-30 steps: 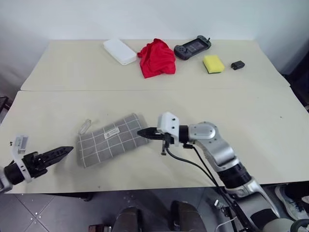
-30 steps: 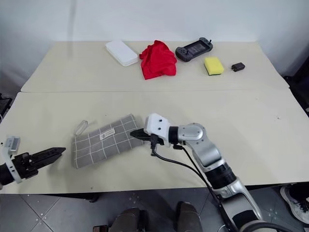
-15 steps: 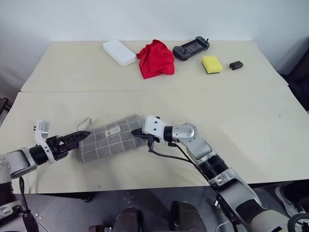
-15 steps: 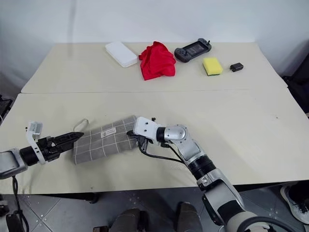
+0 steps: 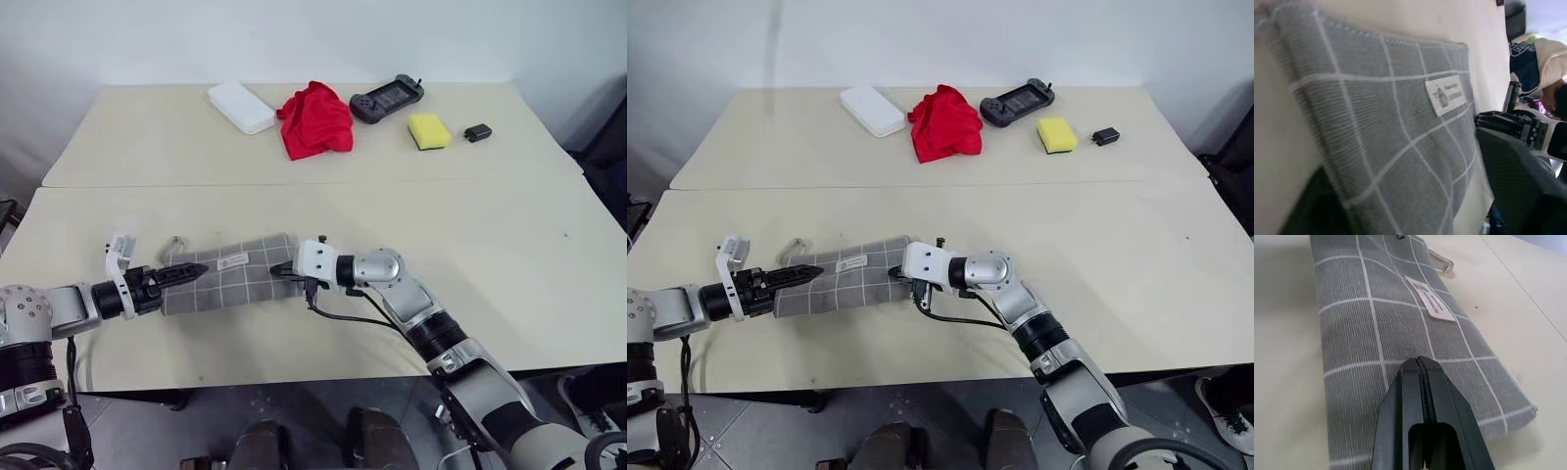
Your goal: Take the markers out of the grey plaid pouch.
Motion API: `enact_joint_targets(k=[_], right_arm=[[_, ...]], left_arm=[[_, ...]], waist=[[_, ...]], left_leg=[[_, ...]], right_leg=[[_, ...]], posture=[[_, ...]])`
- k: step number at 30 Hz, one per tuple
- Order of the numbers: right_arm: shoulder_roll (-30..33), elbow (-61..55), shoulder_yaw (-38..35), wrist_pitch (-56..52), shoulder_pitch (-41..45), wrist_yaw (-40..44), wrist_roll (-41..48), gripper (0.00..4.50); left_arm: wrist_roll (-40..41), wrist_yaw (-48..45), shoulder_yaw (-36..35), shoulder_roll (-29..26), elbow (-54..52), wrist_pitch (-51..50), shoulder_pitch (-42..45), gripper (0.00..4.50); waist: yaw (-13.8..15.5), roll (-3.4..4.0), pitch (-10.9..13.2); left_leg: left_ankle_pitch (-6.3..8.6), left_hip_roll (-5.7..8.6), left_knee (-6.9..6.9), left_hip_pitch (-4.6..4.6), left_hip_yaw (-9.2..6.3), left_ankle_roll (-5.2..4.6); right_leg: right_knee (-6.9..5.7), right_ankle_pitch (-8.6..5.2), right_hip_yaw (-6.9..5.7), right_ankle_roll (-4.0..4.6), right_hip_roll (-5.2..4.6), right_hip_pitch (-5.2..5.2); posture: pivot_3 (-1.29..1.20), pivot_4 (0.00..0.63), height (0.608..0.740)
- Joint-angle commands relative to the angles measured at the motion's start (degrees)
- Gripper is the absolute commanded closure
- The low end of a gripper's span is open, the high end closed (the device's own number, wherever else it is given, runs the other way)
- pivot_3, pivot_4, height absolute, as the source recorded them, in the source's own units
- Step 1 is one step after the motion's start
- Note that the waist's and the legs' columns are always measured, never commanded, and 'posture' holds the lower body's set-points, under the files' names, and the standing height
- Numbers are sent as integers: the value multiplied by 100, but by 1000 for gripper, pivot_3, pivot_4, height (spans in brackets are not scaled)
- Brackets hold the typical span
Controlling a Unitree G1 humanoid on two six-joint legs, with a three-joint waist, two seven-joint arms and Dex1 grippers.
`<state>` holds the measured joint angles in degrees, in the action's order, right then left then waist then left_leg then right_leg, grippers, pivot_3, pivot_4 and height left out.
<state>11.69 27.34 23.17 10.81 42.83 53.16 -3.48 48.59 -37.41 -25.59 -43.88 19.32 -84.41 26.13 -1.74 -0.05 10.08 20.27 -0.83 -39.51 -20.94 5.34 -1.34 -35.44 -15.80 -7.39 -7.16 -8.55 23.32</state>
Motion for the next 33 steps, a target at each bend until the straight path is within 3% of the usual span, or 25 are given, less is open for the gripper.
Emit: enact_joint_targets(k=[1,8,13,16,19,24,27,31,33], right_arm=[[103,20,-8,116,-5,95,-74,4500],[253,-14,3,229,-111,141,-126,4500],[326,-117,-81,280,-215,196,-6,4500],[236,-762,-700,-432,-469,383,1049,4500],[614,-1672,-1142,-1201,-794,825,1857,3920],[1580,-2677,-1965,-2148,-1347,1229,2809,2243],[2263,-2637,-2617,-2634,-1553,1250,3134,1246],[2604,-2405,-3138,-3202,-1429,1033,3437,13],[2785,-2431,-3269,-3791,-1317,1033,3709,13]], left_arm=[[-69,-109,202,11,173,-176,9,2339],[-91,-167,140,14,224,-190,20,4481],[74,-306,46,36,-127,-306,-137,4481],[308,-533,-257,286,-927,336,-410,4481],[420,-1271,-536,618,-1936,1749,-844,4500],[-42,-1454,-381,1130,-2683,3603,-965,4500],[-1319,-1420,371,1510,-2722,5726,-704,4500],[-2906,-1484,1283,1691,-1958,8366,-481,4500],[-3557,-1369,1689,1837,-1305,9616,-271,4500]], waist=[[0,0,0],[-1,0,0],[-12,0,0],[-2,0,0],[11,-5,4],[32,-5,5],[146,-6,6],[164,-6,6],[152,-5,6]], left_leg=[[0,0,0,0,0,0],[0,-1,0,-1,2,0],[0,-4,-3,-2,5,1],[0,-10,-2,-7,2,1],[1,-29,-10,-30,-6,0],[2,-32,-14,-34,1,1],[3,-29,-16,-35,5,-2],[4,-6,-21,-33,26,-8],[4,-7,-15,-31,39,-8]], right_leg=[[0,0,1,0,0,0],[-1,0,1,0,0,3],[-1,0,3,0,1,4],[0,0,1,0,1,6],[3,0,-2,0,-2,16],[34,1,-4,-2,2,9],[39,4,-5,-6,0,5],[45,9,1,-14,1,6],[45,9,5,-14,1,13]], posture=[[0,150,740],[0,150,740],[0,150,740],[0,150,740],[0,150,740],[0,150,740],[0,150,740],[0,150,740],[0,150,740]])
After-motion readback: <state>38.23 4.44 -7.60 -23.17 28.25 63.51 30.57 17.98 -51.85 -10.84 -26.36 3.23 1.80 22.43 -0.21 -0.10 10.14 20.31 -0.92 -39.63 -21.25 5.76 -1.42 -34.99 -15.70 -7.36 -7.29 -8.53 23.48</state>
